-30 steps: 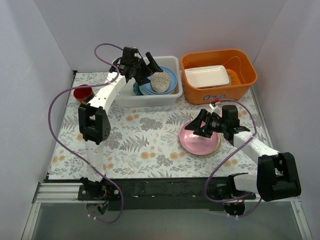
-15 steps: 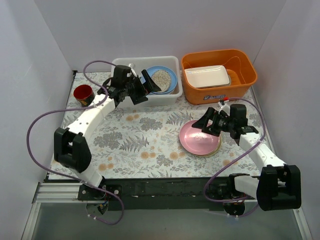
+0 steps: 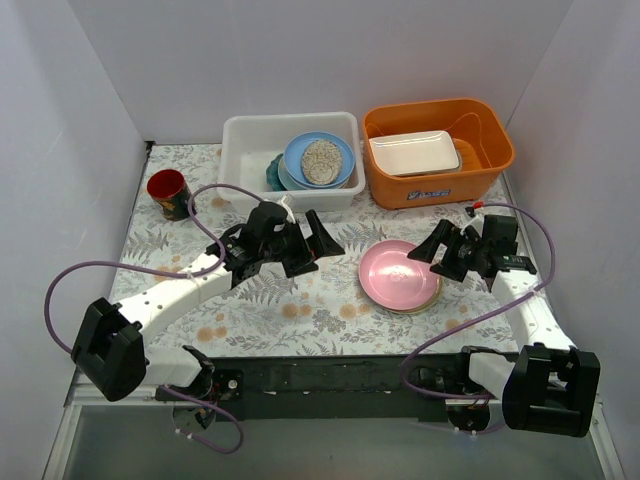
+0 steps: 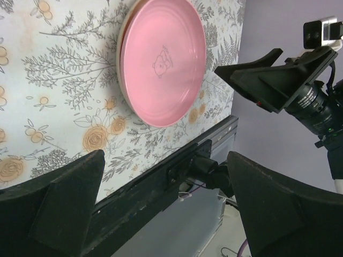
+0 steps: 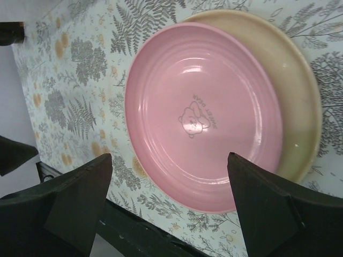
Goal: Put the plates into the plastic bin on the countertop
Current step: Pick up the plate at the center of the board.
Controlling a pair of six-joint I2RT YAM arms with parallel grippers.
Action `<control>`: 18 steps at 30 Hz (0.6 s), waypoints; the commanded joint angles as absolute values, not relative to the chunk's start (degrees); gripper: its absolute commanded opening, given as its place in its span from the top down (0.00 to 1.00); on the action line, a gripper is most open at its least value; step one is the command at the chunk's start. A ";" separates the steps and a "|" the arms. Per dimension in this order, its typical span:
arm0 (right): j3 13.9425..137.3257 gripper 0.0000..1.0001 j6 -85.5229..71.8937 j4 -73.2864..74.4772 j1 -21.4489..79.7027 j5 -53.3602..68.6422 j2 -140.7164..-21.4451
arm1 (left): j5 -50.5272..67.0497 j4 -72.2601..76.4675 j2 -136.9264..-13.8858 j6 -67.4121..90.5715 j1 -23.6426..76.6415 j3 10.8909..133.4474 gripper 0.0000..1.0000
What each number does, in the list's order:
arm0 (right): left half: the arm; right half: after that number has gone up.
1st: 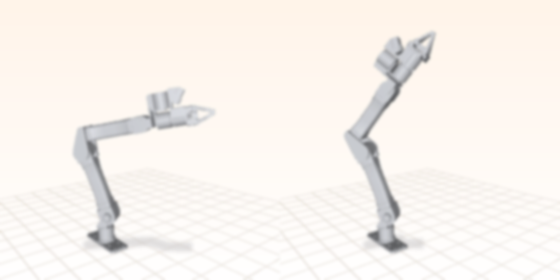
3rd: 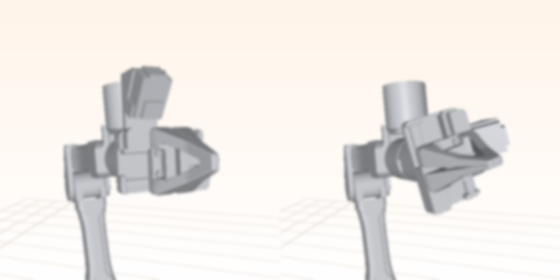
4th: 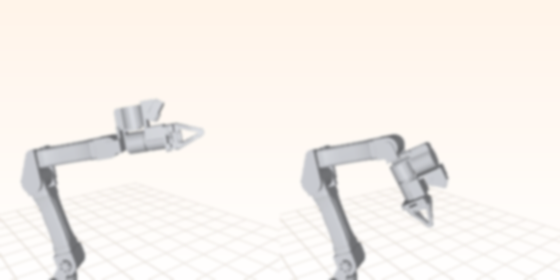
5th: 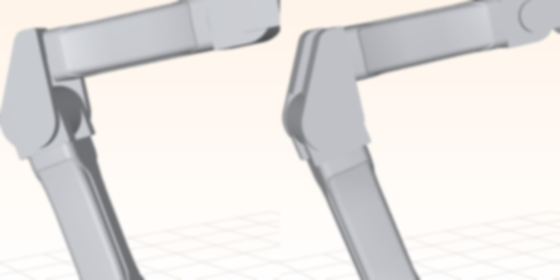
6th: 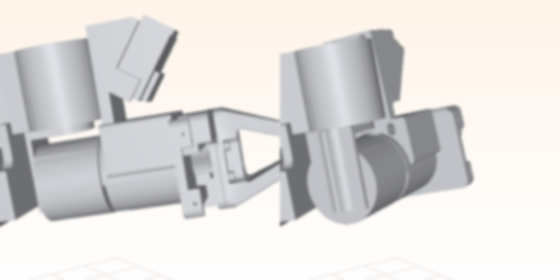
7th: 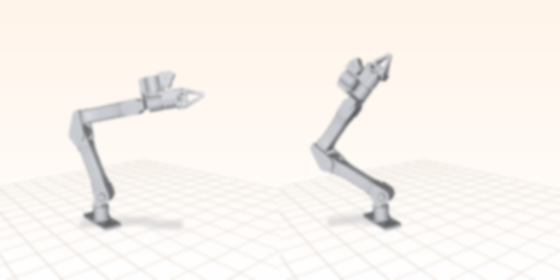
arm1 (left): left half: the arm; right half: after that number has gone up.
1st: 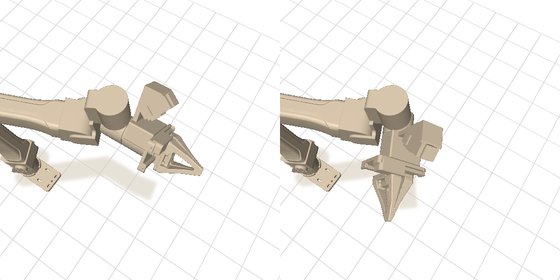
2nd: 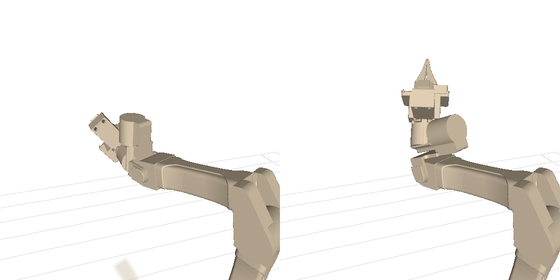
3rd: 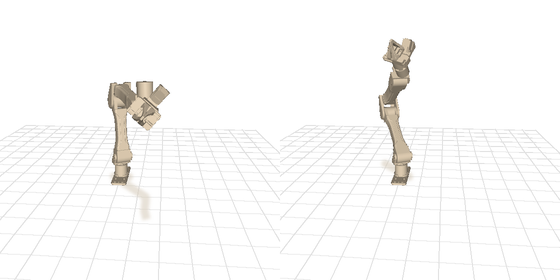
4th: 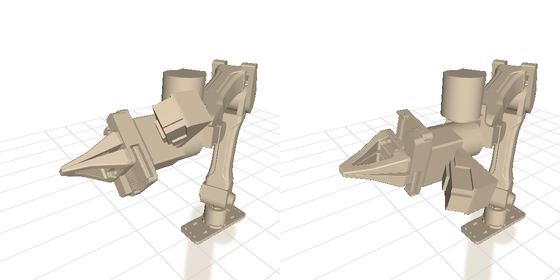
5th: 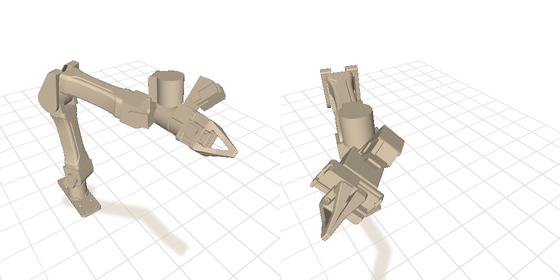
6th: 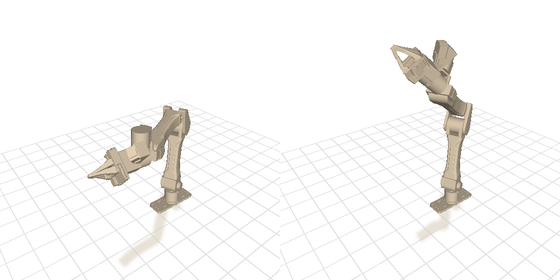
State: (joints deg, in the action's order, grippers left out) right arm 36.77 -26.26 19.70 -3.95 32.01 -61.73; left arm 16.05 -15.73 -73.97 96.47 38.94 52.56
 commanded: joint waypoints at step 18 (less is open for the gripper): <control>37.62 0.31 -17.23 27.42 -11.60 28.47 -61.79 | 10.99 -9.84 -73.56 101.60 45.18 51.42 0.02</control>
State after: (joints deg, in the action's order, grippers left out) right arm 39.11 -18.81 28.32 -10.94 27.20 -61.25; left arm 12.23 -10.07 -73.80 102.04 44.97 49.08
